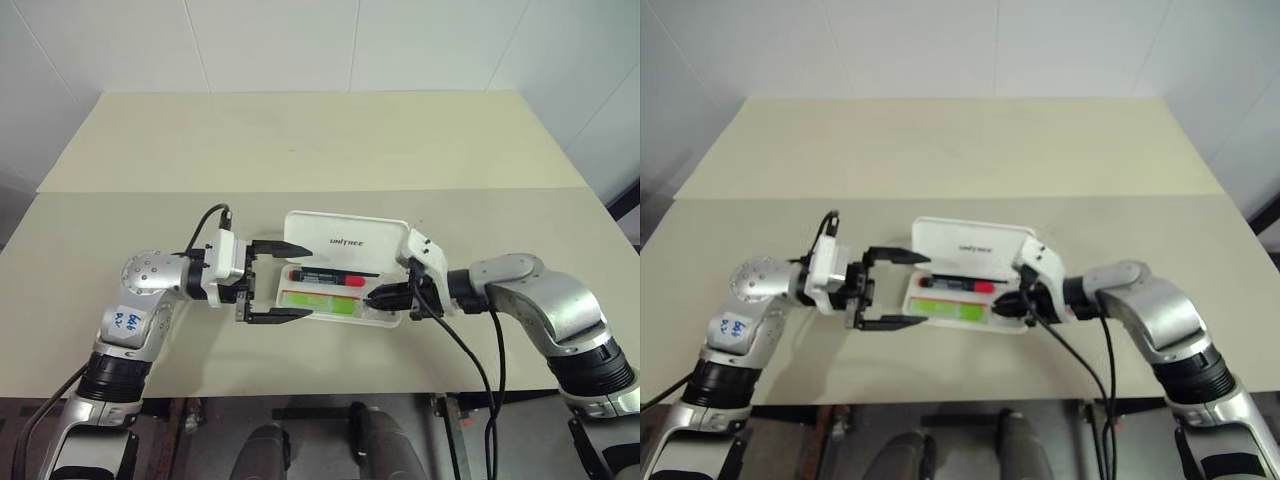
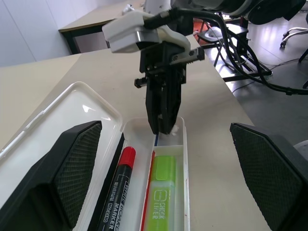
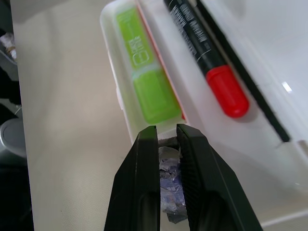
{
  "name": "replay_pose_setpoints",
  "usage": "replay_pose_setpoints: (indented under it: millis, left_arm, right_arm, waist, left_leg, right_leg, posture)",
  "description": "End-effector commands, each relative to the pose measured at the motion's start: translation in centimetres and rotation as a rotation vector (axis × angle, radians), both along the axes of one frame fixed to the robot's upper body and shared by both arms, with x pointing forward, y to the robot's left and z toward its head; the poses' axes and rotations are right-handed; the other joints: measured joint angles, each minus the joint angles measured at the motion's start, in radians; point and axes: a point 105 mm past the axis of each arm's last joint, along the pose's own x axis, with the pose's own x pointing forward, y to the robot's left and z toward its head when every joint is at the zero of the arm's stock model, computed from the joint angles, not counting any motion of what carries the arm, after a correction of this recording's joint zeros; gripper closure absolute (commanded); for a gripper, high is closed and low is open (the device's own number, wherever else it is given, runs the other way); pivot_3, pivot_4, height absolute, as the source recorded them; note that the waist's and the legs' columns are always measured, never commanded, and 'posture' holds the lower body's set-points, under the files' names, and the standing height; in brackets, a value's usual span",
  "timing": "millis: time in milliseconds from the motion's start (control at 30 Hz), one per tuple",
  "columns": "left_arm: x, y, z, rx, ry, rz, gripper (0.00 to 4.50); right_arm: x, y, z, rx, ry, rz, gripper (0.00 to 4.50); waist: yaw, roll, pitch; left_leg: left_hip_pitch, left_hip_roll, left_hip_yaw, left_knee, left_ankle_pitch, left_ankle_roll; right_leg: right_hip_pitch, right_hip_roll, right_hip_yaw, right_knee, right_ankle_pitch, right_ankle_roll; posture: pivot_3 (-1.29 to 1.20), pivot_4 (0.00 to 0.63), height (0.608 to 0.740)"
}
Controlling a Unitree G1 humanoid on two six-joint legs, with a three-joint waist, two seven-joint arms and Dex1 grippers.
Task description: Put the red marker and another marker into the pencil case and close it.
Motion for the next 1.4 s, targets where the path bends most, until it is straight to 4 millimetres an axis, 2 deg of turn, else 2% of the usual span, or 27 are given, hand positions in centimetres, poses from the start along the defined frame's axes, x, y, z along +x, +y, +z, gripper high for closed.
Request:
replay_pose_setpoints:
  millis: [33,167,200,267,533,633,800,900,1033,1167,1400]
  left_arm:
    - [-0.1,0.4,0.6,0.0,-0.034,0.009,0.0]
    - [0.0,0.5,0.7,0.002,-0.037,0.01,0.0]
    - [0.0,0.6,0.7,0.003,-0.038,0.011,0.0]
    - [0.1,0.6,0.7,0.006,-0.04,0.011,0.0]
    - [0.2,0.8,0.8,0.011,-0.045,0.013,0.0]
    - [0.2,0.9,0.8,0.015,-0.046,0.013,0.0]
    - [0.3,1.0,0.9,0.02,-0.049,0.011,0.0]
    - [0.3,1.2,1.1,0.008,-0.046,0.022,0.0]
    - [0.5,1.7,1.4,-0.014,-0.05,0.051,0.0]
    - [0.4,3.4,1.0,0.0,-0.015,0.098,0.0]
    - [0.9,5.7,0.9,0.007,-0.002,0.167,0.0]
  right_arm:
    - [0.0,-0.1,0.2,-0.005,-0.03,0.025,4.2]
    - [0.2,-0.4,0.0,-0.031,-0.045,0.029,4.2]
    - [0.3,-0.4,0.1,-0.028,-0.052,0.031,3.47]
    - [0.5,-0.2,0.4,-0.018,-0.07,0.035,2.9]
    - [0.6,0.9,2.2,0.046,-0.102,0.062,0.05]
    - [0.2,1.3,3.2,0.089,-0.114,0.094,0.05]
    - [-1.2,0.7,3.6,0.125,-0.128,0.142,0.05]
    - [-2.6,-0.6,4.2,0.172,-0.144,0.147,0.05]
    - [-3.3,-2.1,4.8,0.217,-0.178,0.114,0.05]
    - [-3.7,-4.9,5.9,0.256,-0.322,0.035,0.05]
    - [-3.8,-7.3,6.1,0.23,-0.433,0.016,0.05]
  waist:
    - [0.0,0.0,0.0]
    - [0.0,0.0,0.0]
    - [0.0,0.0,0.0]
    - [0.0,0.0,0.0]
    - [-0.001,0.0,0.0]
    - [0.0,0.0,0.0]
    - [0.001,0.0,0.0]
    - [0.013,0.0,0.0]
    - [0.022,0.0,0.0]
    - [0.023,0.0,0.0]
    - [0.023,0.0,0.0]
  left_leg:
    - [0.0,0.0,0.0,0.0,0.0,0.0]
    - [0.0,0.0,0.0,0.0,0.0,0.0]
    - [0.0,0.0,0.0,0.0,0.0,0.0]
    - [0.0,0.0,0.0,0.0,0.0,0.0]
    - [0.0,0.0,0.0,0.0,0.0,0.0]
    - [0.0,0.0,0.0,0.0,0.0,0.0]
    - [0.0,0.0,0.0,-0.001,0.0,0.0]
    - [-0.001,0.0,-0.001,-0.002,0.0,0.001]
    - [-0.001,0.0,0.0,-0.001,-0.001,0.001]
    - [-0.001,0.001,0.0,-0.002,-0.001,0.001]
    - [0.001,0.001,0.001,-0.001,-0.001,0.001]
  right_leg:
    - [0.0,0.0,0.0,0.0,0.0,0.0]
    - [0.0,0.0,0.0,0.0,0.0,0.0]
    - [0.0,0.0,0.0,0.0,0.0,0.0]
    - [0.0,0.0,0.0,0.0,0.0,0.0]
    - [0.0,0.0,0.0,0.0,0.0,0.0]
    - [0.0,0.0,-0.001,0.0,0.0,0.0]
    - [0.0,0.0,-0.001,-0.001,0.0,0.0]
    - [0.0,0.0,-0.002,-0.002,0.0,0.0]
    - [0.0,0.0,-0.002,-0.004,0.0,0.0]
    - [0.0,0.0,-0.002,-0.003,0.0,0.0]
    - [0.001,0.0,-0.001,-0.003,0.0,-0.001]
  posture:
    - [0.0,0.15,0.74]
    - [0.0,0.15,0.74]
    - [0.0,0.15,0.74]
    - [0.0,0.15,0.74]
    - [0.0,0.15,0.74]
    - [0.0,0.15,0.74]
    - [0.0,0.15,0.74]
    - [0.0,0.15,0.74]
    - [0.0,0.15,0.74]
    - [0.0,0.15,0.74]
    - [0.0,0.15,0.74]
